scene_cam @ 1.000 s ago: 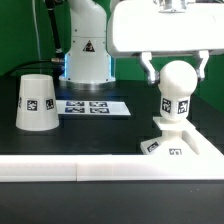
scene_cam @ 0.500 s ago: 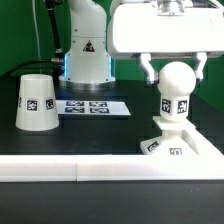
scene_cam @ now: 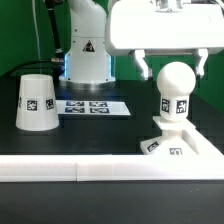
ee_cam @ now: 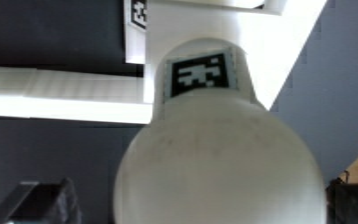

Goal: Assemble lamp

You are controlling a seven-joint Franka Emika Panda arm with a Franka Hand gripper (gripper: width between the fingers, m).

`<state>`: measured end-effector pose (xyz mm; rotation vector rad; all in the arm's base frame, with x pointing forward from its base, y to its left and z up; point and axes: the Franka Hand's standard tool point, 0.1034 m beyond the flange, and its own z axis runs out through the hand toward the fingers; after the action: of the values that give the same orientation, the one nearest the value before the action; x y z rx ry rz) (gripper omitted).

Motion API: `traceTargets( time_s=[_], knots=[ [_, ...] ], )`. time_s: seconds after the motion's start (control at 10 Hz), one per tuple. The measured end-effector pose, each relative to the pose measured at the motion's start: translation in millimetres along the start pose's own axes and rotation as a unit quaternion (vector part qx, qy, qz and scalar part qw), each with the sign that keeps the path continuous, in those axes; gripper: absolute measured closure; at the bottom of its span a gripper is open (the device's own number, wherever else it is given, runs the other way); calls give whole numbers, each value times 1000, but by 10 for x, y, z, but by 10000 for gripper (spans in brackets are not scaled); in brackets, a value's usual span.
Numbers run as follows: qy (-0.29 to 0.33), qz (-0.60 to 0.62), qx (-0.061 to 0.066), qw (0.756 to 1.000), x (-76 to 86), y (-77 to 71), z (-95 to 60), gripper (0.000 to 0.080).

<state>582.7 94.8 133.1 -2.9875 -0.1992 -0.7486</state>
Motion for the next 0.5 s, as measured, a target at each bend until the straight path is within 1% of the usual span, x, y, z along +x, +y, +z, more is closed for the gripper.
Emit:
traceTargets(
  time_s=[0.2, 0.3, 0.5],
  knots=[
    [-4, -1, 4, 1000, 63, -31, -116, 101],
    [-2, -1, 3, 1000, 76, -29, -127, 101],
    [-16, -2, 5, 1000, 41, -34, -99, 101]
  ],
)
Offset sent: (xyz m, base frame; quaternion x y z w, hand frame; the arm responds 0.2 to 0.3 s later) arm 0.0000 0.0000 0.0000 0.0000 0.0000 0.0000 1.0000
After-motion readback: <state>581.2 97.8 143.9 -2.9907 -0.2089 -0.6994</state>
